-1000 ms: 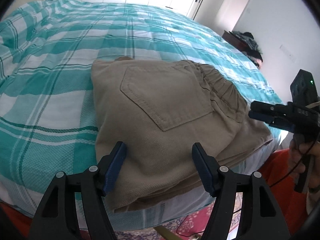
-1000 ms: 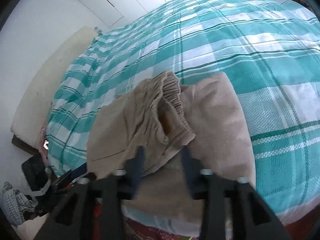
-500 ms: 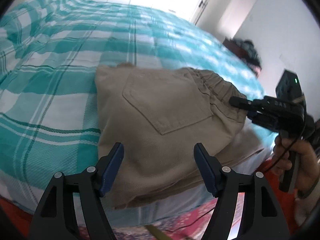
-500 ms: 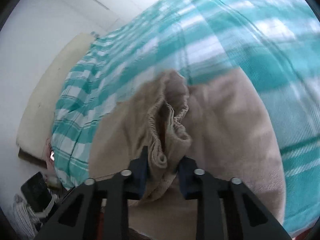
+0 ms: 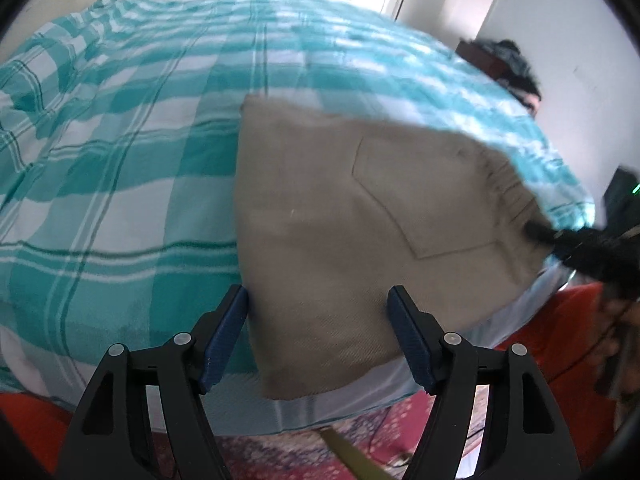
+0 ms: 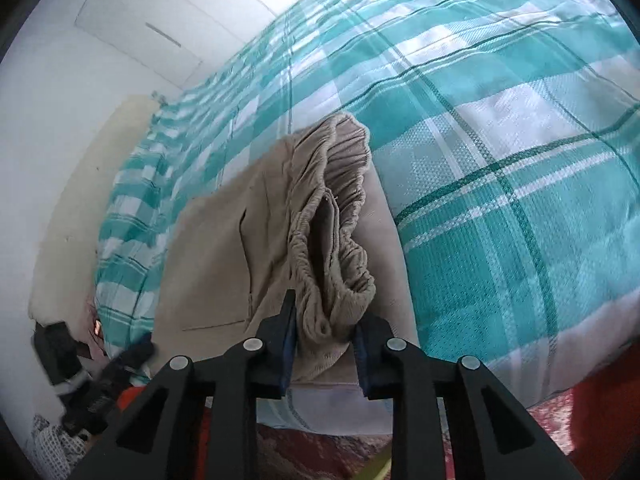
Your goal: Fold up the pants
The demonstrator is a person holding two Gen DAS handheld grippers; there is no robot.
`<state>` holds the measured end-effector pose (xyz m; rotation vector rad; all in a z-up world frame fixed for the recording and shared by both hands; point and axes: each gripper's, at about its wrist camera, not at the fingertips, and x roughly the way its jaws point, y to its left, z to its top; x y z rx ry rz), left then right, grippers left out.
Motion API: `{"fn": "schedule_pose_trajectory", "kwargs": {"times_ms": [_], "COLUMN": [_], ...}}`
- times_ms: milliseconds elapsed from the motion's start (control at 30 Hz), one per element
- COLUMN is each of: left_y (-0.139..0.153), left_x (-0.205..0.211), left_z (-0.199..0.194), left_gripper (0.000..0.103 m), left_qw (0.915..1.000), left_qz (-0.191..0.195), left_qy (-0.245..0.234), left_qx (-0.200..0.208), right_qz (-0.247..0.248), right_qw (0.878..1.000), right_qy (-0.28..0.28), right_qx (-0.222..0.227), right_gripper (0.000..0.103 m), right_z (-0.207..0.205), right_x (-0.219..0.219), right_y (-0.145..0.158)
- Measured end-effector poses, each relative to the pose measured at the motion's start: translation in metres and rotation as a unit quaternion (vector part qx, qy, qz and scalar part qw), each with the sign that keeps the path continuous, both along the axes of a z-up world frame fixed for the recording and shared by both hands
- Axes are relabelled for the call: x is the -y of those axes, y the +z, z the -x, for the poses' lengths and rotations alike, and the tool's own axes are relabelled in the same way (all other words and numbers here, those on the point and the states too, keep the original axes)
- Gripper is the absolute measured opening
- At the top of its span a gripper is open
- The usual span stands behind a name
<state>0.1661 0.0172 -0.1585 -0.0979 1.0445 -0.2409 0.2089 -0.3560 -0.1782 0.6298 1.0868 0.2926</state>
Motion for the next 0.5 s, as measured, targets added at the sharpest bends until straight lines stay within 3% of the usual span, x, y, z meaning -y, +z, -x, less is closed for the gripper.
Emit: {"fn": "schedule_pose_trajectory", "kwargs": {"times_ms": [167, 300, 500], "left_y": [0.002, 0.001, 0.002], "left_x": [0.000, 0.003, 0.006], "left_z": [-0.002, -0.002, -0.003], "left_gripper": [0.073, 0.073, 0.073], "left_qw": [0.9999, 0.9998, 0.9996], "left_qz": [-0.010, -0.018, -0.029], "left_qy": [0.005, 0.004, 0.002], "left_qx": [0.002, 0.001, 0.002], "right_qz": [0.063, 0.139, 0.188], "right_qw": [0.997, 0.988, 0.968], "right_qy": [0.025, 0.022, 0.084], "right_qx": [0.023, 0.060, 0.145], "right_gripper": [0.057, 0.057, 0.057], "right_z": [-0.004, -0.003, -0.021], "right_x": [-0.002, 0.007, -0.031], "right_y": [0.029, 0.057, 0.100]}}
